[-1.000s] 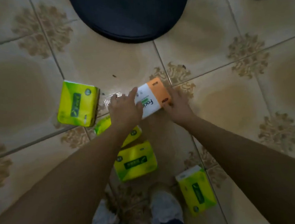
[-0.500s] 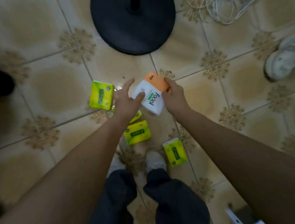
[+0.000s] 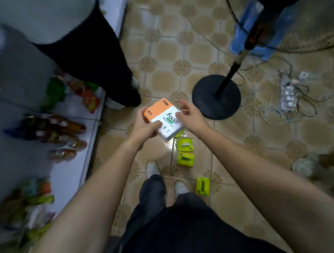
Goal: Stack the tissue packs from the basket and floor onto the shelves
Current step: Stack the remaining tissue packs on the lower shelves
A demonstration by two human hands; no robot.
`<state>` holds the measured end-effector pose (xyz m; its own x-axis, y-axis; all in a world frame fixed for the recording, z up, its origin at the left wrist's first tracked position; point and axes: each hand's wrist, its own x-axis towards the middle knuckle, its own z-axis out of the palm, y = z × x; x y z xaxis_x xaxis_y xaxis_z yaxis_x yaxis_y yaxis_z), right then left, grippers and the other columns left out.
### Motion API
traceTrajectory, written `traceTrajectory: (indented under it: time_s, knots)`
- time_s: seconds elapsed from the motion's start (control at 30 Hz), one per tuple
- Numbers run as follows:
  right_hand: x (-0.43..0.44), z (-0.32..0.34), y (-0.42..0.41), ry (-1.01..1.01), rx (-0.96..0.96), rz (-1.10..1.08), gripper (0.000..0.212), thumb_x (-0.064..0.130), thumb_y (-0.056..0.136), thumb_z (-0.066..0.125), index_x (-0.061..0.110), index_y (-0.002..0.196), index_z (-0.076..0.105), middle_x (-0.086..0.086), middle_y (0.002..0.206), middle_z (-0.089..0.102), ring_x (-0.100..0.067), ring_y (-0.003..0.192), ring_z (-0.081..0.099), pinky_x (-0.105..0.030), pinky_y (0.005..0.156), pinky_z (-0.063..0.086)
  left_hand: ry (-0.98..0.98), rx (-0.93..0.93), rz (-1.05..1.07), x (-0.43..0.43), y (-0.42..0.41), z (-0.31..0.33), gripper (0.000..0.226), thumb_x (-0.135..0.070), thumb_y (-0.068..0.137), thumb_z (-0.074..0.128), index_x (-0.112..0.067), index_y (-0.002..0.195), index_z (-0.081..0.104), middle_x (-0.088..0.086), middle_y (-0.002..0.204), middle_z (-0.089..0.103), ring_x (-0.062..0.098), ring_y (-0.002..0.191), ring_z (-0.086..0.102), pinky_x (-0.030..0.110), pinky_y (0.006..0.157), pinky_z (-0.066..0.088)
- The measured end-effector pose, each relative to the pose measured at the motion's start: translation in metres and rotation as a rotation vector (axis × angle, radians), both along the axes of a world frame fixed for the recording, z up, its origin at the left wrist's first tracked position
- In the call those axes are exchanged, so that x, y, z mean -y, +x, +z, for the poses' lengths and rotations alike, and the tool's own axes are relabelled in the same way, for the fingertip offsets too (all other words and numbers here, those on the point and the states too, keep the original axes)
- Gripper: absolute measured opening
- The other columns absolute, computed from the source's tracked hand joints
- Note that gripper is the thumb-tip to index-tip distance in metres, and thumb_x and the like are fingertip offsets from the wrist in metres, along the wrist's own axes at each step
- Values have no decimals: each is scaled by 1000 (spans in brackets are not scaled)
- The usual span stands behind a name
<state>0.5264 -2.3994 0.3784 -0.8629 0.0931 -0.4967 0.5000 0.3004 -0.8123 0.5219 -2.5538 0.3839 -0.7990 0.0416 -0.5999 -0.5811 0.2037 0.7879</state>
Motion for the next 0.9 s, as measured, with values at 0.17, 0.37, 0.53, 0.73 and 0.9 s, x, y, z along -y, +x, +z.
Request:
traceTrajectory:
  time_s: [0.17,0.37,0.53,0.73,0.9]
  knots:
    - [82,69,11,13,-158,231,60,13,89,55,13,144,29,-10,142,23,-23,125,43,-31,108,34,74,-126,544,61,31,59,39,-8,87,59,-21,111,31,9,120,52,26,92,60,29,60,52]
    - [202,106,34,39,-324,599,64,10,86,62,7,142,31,-13,146,21,-20,134,30,-3,89,19,87,-203,908,169,86,90,31,-19,87,62,-16,104,37,12,113,54,28,97,57,41,76,49]
    - [306,120,69,93,-412,860,60,12,89,58,9,143,31,-10,147,24,-21,134,29,-8,92,24,-76,-239,1050,275,148,110,18,-17,93,54,-7,97,40,7,85,50,20,71,52,17,46,46]
    - [434,131,129,11,-448,1068,57,9,89,57,10,141,34,-7,141,31,-19,119,43,-11,83,42,-318,-311,1001,398,232,122,39,-4,93,45,-14,130,42,11,121,47,25,107,51,34,91,46]
    - [522,133,175,-48,-453,1133,51,12,86,58,16,135,43,-8,136,34,-17,99,46,-20,76,41,-507,-284,986,473,288,124,37,-8,95,37,-13,128,52,14,131,43,28,114,49,34,99,42]
